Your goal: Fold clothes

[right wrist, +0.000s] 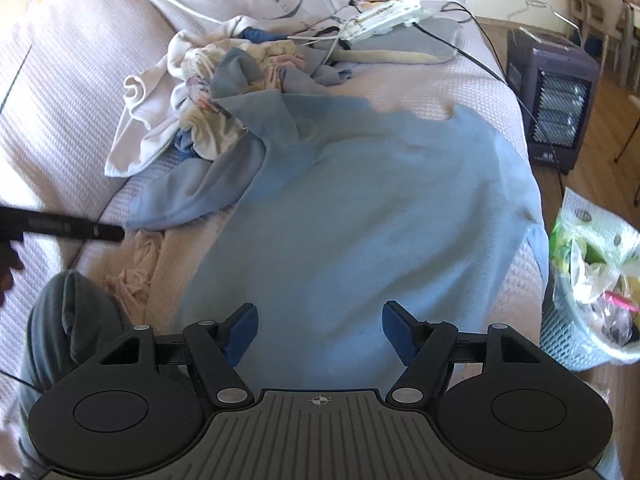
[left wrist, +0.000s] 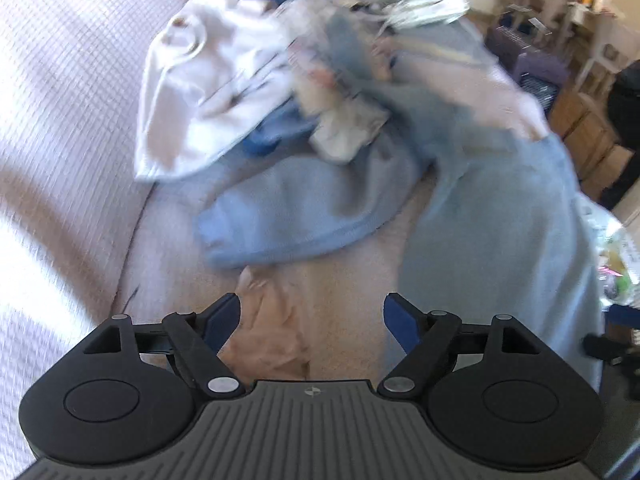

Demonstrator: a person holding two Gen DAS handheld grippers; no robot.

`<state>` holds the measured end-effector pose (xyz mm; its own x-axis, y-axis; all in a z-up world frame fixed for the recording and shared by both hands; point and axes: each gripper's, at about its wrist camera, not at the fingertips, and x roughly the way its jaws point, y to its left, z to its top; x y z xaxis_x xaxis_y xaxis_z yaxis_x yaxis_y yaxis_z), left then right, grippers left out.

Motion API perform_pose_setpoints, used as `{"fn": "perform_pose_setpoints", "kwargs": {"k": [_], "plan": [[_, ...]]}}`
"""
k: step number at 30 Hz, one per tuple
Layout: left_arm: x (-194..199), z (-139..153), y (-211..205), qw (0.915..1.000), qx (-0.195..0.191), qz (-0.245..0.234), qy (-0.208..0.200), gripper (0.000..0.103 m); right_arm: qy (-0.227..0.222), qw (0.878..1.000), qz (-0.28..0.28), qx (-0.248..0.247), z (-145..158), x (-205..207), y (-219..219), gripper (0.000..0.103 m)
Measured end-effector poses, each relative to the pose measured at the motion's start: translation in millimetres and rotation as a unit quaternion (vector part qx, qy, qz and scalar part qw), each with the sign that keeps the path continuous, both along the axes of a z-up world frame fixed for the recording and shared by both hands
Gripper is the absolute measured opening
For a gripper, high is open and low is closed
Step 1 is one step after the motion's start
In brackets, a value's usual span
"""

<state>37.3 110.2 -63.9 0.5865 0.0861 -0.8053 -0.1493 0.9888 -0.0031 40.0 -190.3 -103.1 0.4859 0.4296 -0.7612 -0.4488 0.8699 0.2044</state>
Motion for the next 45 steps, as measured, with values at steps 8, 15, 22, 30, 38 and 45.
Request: {"fn": "perform_pose_setpoints", "kwargs": {"k": [8, 15, 22, 30, 38, 45], "plan": [[45, 25, 16, 0.9958, -0.047, 0.02, -0.076, 0.074, 0.017, 1.0, 0.021, 0.01, -9, 0, 10, 0.071], [125, 27, -2, 0.9918, -0.057, -0.002, -0.115, 0.054, 0.032, 0.999, 0.012, 0.008, -15, 1, 15, 0.071], [182, -8, 2, 0.9964, -0.053, 0.024, -0.063, 0.044, 0.039, 0.999, -0.015, -0.005, -19, 8, 7, 0.071], [193, -18, 7, 0.9972, -0.035, 0.035, -0.057, 0.018, 0.066, 0.997, -0.031, -0.015, -26, 27, -3, 0.071], [165, 12, -22, 0.9904, 0.013, -0.017, -0.137, 0.003, 0.034, 0.999, -0.035, -0.013, -11, 25, -12, 0.071], [127, 55, -70, 0.9714, 0.029, -0.121, -0.202, 0.003, 0.044, 0.999, -0.027, -0.004, -12, 8, -10, 0.071]]}}
